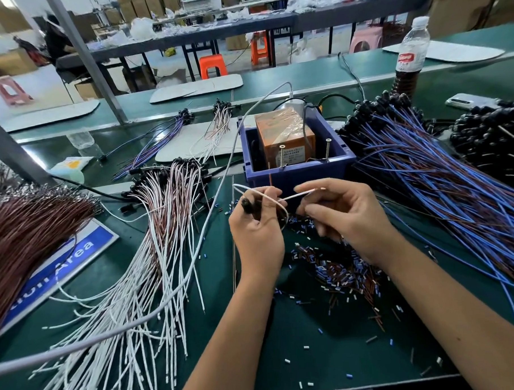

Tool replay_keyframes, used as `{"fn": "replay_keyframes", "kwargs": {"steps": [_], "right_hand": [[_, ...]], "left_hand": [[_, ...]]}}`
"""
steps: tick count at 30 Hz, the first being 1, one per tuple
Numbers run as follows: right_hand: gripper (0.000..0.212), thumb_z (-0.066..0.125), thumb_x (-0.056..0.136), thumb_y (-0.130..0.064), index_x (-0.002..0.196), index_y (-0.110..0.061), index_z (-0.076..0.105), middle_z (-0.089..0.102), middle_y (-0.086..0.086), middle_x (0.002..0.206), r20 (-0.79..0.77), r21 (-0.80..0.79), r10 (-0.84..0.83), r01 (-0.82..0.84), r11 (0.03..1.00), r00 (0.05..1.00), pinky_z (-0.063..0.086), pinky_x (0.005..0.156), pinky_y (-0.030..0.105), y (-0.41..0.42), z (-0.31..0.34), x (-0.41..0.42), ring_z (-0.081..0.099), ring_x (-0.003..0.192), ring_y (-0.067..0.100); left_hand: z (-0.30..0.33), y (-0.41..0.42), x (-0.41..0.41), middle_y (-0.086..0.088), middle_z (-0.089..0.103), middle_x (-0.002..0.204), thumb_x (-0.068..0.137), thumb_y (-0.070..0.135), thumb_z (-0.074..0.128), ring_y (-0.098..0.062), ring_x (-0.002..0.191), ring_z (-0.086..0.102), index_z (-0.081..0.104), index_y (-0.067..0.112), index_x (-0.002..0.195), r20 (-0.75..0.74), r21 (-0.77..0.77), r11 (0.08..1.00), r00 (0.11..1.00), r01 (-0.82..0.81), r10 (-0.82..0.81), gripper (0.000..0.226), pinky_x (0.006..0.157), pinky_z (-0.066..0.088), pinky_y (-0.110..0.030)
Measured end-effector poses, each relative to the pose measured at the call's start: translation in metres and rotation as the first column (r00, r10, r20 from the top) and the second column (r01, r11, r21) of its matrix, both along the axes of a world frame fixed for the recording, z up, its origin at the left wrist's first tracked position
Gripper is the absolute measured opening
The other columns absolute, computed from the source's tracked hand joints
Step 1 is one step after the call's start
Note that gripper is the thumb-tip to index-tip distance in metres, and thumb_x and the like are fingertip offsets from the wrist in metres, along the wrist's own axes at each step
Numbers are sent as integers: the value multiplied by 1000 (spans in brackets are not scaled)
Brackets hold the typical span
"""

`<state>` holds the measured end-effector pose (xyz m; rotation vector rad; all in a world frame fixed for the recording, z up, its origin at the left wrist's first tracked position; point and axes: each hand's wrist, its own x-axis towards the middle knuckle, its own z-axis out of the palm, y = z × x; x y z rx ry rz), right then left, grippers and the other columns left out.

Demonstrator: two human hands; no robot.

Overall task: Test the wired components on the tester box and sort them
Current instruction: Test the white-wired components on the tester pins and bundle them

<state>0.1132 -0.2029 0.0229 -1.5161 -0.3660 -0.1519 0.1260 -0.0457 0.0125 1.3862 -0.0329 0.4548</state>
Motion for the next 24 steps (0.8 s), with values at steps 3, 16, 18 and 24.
{"fn": "replay_keyframes", "kwargs": {"steps": [3,16,18,24], "right_hand": [[35,67,94,7,125,-11,72,77,16,101,-22,46,64,-63,997,998,39,40,21,3,0,2,60,56,18],[11,70,93,-19,93,-16,81,73,12,85,-47,264,-125,133,955,991,35,37,20,2,5,11,54,49,13],[14,67,98,-18,93,-13,78,74,19,91,-29,245,-159,162,956,987,36,37,22,-2,4,11,56,50,16],[14,63,103,-9,101,-10,76,78,13,91,7,231,-254,246,941,967,37,38,21,-2,0,11,53,46,13]], "left_hand": [[2,-3,1,2,70,70,101,16,65,-9,65,64,74,25,78,-57,-155,988,998,16,-26,26,66,51,-22],[-1,-3,-2,-13,68,99,102,11,63,-15,88,66,65,28,89,173,145,985,983,-92,66,21,79,50,-24],[0,-3,-2,-16,62,100,101,13,63,-22,88,63,64,30,90,260,208,961,957,-183,127,21,78,51,-25],[-1,0,-4,-2,65,82,105,12,59,-22,71,58,64,10,91,257,238,902,919,-361,300,14,65,47,-33]]}}
